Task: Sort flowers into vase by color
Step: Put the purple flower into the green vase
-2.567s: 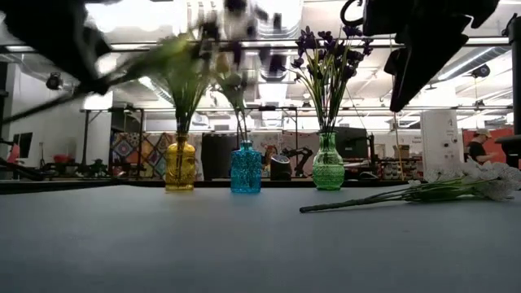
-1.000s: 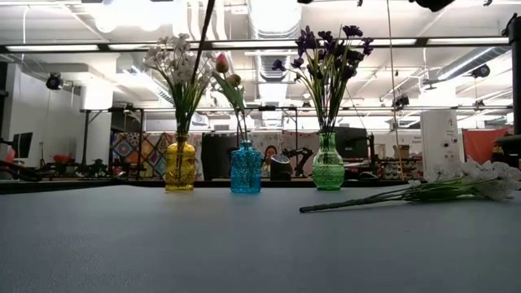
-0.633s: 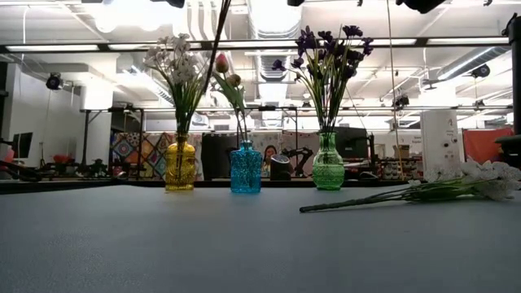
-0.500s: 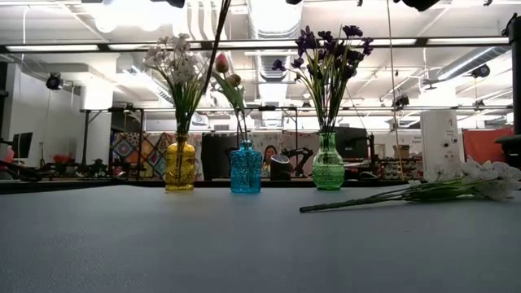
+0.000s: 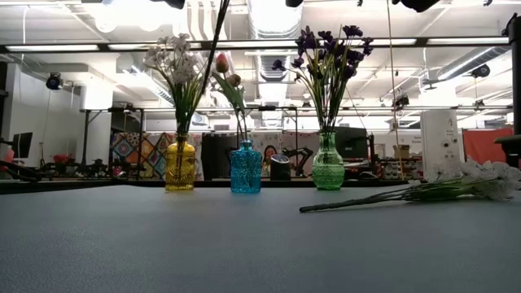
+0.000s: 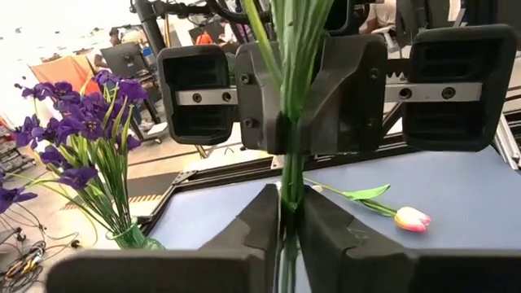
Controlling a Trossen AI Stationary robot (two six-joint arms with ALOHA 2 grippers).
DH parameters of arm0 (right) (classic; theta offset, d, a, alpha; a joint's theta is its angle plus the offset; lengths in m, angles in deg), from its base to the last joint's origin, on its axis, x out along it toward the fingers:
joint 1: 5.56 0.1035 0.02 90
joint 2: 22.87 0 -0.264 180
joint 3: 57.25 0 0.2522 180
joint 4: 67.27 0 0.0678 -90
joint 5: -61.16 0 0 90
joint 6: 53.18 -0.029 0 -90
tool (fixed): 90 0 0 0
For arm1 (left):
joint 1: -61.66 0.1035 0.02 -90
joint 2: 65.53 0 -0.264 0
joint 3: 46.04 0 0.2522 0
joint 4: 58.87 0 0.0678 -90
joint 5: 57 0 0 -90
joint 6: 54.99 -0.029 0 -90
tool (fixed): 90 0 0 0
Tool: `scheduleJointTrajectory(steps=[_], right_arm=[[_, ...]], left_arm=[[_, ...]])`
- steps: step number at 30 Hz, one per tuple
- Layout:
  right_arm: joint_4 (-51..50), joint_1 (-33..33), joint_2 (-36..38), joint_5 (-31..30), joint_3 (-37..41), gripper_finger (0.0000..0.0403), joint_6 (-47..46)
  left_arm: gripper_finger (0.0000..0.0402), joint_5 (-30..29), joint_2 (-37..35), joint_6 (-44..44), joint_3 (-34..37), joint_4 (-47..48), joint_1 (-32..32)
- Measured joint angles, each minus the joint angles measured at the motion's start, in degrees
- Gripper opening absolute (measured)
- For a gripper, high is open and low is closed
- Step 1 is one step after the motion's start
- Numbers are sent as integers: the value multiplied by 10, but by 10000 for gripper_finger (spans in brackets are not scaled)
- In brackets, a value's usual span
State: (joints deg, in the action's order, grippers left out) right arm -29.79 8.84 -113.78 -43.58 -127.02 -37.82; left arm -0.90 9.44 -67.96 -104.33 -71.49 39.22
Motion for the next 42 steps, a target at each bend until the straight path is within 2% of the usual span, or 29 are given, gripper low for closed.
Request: scheduleJointTrajectory(steps=[4,7,9,12,17,21,25,29,33,38,42], right_arm=[[-1,1,0,1,0,22,-4],[-22,0,9,-10,0,22,-3],[-54,0,26,-36,0,22,-3],[-139,0,65,-97,0,22,-4],[-337,-15,147,-197,0,22,-52],[-481,-54,215,-213,0,22,-122],[-558,-105,262,-214,1,22,-167],[-579,-139,293,-214,5,22,-171],[-576,-146,309,-214,20,22,-164],[-487,-149,312,-221,45,22,-119],[-388,-166,308,-233,68,22,-68]], left_arm=[[94,-11,-11,13,0,25,-1],[142,-58,-23,21,0,62,-6],[168,-85,-38,28,0,113,-11],[195,-92,-65,79,-7,217,-17],[207,-91,-111,204,-32,419,-19],[208,-91,-136,292,-54,557,-19],[208,-91,-150,333,-54,597,-19],[208,-91,-151,334,-54,605,-19],[208,-91,-151,331,-54,610,-19],[208,-93,-151,323,-53,613,-18],[208,-117,-151,318,-53,613,-18]])
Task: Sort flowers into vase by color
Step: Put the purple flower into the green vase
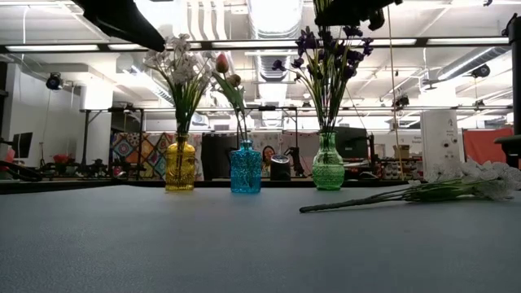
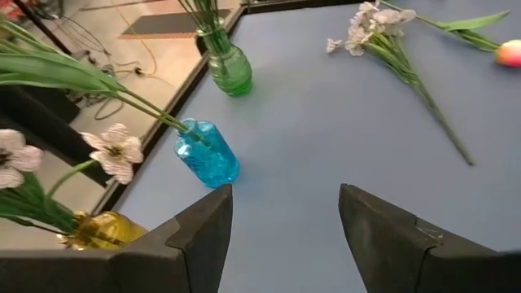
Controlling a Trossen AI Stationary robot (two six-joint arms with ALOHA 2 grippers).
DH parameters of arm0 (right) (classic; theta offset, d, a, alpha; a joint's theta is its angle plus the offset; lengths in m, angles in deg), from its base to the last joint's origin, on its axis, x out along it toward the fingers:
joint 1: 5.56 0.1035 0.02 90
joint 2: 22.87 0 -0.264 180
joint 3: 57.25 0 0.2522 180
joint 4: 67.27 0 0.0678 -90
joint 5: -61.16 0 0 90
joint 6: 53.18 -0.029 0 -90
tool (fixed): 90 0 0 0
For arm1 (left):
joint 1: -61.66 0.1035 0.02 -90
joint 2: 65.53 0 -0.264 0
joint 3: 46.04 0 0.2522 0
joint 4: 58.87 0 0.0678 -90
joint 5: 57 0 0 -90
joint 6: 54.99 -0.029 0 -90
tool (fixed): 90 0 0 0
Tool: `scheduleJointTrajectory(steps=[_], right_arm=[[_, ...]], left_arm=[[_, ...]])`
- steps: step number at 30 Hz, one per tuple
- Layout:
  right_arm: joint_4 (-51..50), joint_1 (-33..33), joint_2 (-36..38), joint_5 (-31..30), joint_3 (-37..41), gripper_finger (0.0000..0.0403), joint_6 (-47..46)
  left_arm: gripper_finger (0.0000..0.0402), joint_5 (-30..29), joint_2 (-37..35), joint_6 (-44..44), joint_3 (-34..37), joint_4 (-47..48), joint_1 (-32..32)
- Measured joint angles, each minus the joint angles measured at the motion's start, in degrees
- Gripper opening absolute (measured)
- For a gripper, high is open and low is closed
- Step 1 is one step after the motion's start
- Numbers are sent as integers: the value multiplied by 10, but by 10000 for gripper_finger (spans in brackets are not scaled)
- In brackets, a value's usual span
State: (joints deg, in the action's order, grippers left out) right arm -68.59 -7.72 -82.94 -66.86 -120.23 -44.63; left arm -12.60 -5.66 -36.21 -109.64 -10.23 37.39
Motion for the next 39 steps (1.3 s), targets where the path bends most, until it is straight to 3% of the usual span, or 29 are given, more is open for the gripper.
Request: scheduleJointTrajectory(steps=[8,39], right_arm=[[114,-37,-13,4,53,22,41],[205,-84,-78,5,59,22,109]], left_arm=[[208,-4,0,-3,1,0,0],[208,-5,0,-16,2,-1,0]])
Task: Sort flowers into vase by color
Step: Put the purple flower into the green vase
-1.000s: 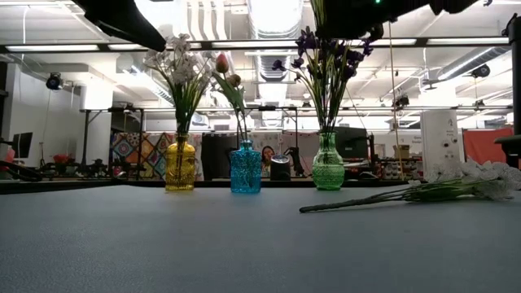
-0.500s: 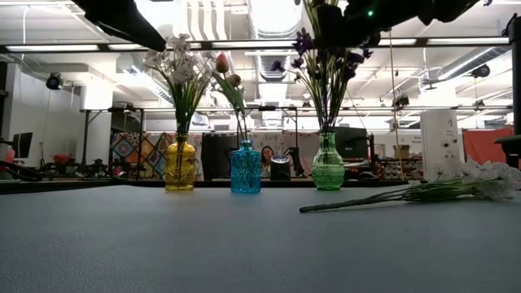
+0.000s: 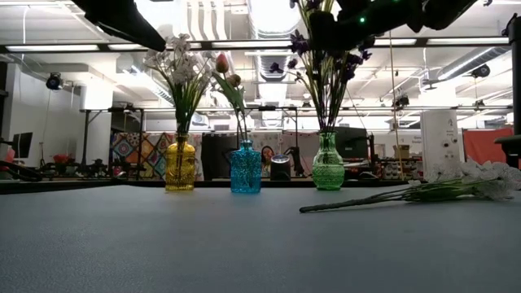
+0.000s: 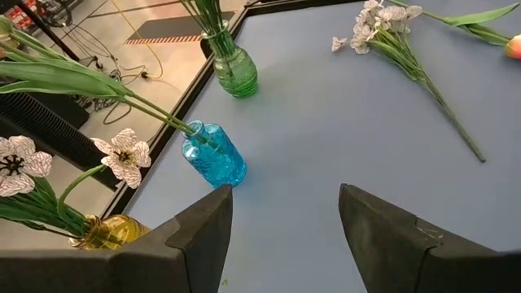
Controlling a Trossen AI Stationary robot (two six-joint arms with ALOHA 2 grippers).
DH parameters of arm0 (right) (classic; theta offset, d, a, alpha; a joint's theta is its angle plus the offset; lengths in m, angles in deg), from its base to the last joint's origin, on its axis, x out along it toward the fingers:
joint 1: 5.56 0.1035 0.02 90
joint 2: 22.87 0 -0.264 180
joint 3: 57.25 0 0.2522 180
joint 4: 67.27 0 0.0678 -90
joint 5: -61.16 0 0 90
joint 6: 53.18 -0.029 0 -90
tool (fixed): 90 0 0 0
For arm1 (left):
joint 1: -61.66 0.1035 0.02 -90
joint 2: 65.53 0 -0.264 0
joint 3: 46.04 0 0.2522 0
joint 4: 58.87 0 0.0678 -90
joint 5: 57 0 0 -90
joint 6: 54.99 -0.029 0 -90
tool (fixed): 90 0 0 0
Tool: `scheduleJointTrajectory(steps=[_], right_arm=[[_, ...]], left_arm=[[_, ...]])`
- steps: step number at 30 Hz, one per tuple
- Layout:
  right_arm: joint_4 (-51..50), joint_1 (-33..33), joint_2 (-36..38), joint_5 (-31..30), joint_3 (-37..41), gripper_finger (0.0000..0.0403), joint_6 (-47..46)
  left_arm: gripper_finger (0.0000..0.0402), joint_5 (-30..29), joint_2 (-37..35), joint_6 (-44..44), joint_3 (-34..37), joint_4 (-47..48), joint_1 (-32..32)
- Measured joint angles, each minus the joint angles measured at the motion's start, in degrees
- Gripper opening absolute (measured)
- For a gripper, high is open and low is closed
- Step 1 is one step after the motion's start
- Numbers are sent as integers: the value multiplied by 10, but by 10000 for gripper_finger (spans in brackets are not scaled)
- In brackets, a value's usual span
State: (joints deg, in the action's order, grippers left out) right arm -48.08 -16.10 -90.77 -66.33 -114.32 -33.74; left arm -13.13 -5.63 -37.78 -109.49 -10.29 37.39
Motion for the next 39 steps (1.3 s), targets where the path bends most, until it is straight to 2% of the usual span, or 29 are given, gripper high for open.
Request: scheduleJointTrajectory(steps=[39], right_arm=[[4,-23,-9,0,17,22,-30]], left_arm=[[208,0,0,0,0,0,0]])
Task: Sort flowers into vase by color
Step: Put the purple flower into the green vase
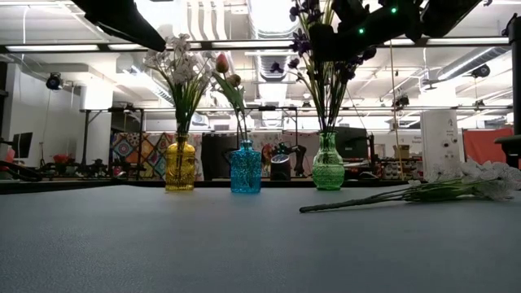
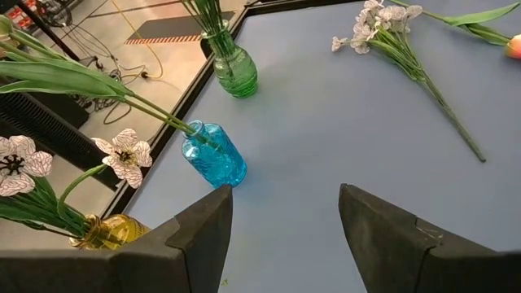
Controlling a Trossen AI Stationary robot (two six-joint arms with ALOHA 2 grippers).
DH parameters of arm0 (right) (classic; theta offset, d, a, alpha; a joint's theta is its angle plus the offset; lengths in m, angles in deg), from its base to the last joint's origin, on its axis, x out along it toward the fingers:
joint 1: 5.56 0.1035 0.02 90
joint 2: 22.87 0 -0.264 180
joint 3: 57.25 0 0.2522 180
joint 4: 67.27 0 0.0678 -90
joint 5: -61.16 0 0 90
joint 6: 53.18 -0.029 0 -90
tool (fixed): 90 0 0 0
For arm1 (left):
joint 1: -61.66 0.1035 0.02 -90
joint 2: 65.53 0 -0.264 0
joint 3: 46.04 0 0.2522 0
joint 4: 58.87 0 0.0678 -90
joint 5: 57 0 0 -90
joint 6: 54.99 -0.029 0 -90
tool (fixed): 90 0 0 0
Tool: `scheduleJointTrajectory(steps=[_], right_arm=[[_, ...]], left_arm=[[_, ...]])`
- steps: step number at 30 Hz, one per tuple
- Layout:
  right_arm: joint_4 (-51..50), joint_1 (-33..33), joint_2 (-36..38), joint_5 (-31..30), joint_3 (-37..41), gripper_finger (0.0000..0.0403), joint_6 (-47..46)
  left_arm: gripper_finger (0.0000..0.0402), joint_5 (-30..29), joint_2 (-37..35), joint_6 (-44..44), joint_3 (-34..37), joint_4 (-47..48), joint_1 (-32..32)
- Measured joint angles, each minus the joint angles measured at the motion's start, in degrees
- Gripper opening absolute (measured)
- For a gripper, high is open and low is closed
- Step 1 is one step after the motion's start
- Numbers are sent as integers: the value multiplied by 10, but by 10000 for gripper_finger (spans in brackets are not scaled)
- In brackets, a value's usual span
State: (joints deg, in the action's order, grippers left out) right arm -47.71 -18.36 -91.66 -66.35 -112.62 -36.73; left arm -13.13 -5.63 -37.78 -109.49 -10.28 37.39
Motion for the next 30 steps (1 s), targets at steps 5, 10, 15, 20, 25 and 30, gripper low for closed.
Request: scheduleJointTrajectory(steps=[5,10,15,20,25,30], right_arm=[[0,-1,0,0,0,22,-5],[-7,-5,0,0,1,22,-12],[-32,-16,0,0,1,22,-46],[-59,-23,0,0,1,22,-69],[-68,-26,0,0,1,22,-79],[-87,-33,0,0,1,22,-96]], left_arm=[[208,0,0,0,0,0,0],[208,0,0,0,0,0,0],[208,0,0,0,0,-1,0],[208,0,0,0,0,-1,0],[208,0,0,0,0,-1,0],[208,0,0,0,0,-2,0]])
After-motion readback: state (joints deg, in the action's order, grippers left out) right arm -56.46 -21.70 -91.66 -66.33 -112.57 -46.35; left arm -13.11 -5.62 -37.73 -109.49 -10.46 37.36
